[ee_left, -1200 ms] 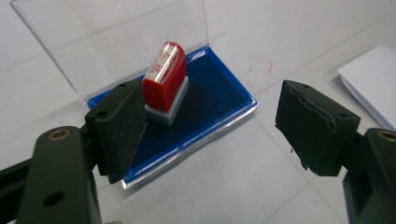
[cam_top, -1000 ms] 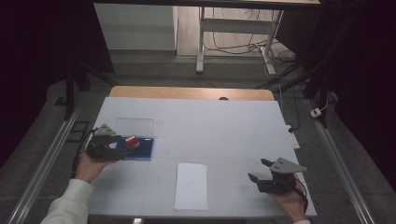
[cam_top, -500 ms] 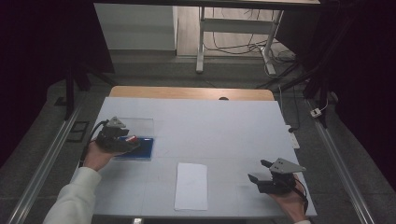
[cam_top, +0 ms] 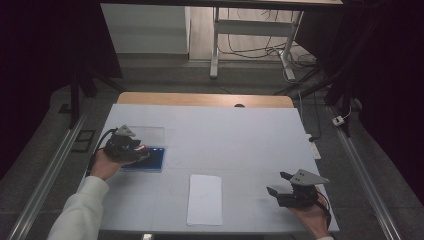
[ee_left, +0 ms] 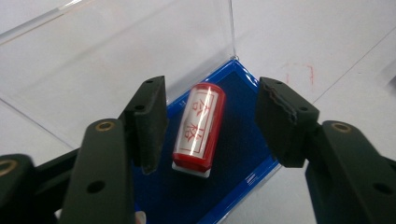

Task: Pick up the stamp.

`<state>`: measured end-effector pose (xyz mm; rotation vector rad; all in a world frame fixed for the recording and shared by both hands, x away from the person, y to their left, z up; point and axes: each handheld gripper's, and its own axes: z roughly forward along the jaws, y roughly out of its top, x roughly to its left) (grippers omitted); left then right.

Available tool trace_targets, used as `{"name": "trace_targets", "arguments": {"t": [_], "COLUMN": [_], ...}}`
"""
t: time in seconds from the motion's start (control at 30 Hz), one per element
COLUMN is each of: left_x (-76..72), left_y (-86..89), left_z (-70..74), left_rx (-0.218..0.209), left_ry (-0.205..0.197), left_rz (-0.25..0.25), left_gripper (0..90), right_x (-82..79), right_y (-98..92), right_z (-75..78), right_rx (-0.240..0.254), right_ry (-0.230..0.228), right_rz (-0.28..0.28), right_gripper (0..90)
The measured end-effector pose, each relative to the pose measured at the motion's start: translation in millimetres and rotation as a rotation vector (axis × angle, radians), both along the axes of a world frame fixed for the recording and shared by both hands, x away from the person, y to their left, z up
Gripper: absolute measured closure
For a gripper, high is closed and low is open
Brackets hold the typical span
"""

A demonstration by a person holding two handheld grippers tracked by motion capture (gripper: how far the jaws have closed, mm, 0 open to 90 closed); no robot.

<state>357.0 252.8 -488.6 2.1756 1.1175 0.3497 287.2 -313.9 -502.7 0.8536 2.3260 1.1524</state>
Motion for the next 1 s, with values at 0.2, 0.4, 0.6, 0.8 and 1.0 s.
{"name": "trace_targets", "arguments": {"t": [0.2,0.4,0.6,0.8,1.0], "left_x": [0.3,0.2,-0.5,0.9,1.1], "left_y": [-0.1,0.4,2.9,3.3,4.1], "left_z": [-1.0,-2.0,-1.7,-3.0,-3.7], "left_rx": [0.009,0.014,0.013,0.030,0.032], "left_ry": [0.004,0.009,0.009,0.011,0.005], "left_rz": [-0.007,-0.018,-0.019,-0.021,-0.034], "left_gripper": [49.8,53.8,58.7,65.3,69.6], "right_x": [-0.3,-0.3,0.0,0.2,0.1], "right_y": [-0.4,-0.4,-0.4,-0.9,-2.9], "right_z": [-0.3,-0.9,-1.3,-1.5,-1.4], "right_rx": [0.000,-0.001,-0.004,-0.005,-0.001], "right_ry": [0.005,0.012,0.016,0.017,0.021], "right_rz": [-0.001,-0.005,-0.003,-0.005,-0.010], "right_gripper": [24.7,25.1,25.2,25.4,25.7]}}
